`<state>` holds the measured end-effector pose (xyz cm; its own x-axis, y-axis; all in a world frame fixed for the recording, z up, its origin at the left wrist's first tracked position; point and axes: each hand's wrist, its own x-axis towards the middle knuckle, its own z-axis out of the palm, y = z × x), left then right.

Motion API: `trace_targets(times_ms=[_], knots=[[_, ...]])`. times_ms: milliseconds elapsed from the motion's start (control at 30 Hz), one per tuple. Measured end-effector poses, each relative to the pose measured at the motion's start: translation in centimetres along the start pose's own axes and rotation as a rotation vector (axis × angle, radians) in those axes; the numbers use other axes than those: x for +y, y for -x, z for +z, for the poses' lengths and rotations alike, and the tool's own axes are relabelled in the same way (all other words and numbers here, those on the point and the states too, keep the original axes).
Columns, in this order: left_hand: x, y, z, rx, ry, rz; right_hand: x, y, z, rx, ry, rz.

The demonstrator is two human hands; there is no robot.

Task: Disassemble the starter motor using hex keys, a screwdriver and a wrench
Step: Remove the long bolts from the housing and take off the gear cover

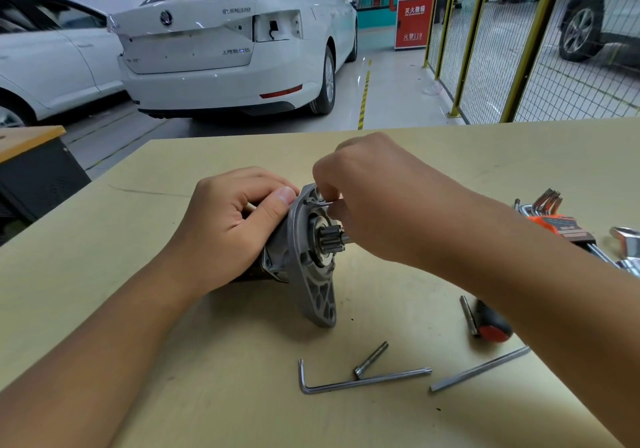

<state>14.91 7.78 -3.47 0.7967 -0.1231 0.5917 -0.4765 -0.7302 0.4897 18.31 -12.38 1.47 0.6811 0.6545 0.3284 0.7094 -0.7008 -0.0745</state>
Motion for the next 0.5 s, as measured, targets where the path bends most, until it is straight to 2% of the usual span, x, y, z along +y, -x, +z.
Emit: trace_targets(times_ms=[233,500], knots=[[0.10,0.00,0.08,0.006,-0.003,0.002,-0.01,0.11,-0.20,-0.102,0.072,-0.006],[0.11,0.05,0.04,0.007,0.002,0.006,0.03,0.34,-0.23,-0.029,0.179,0.009]])
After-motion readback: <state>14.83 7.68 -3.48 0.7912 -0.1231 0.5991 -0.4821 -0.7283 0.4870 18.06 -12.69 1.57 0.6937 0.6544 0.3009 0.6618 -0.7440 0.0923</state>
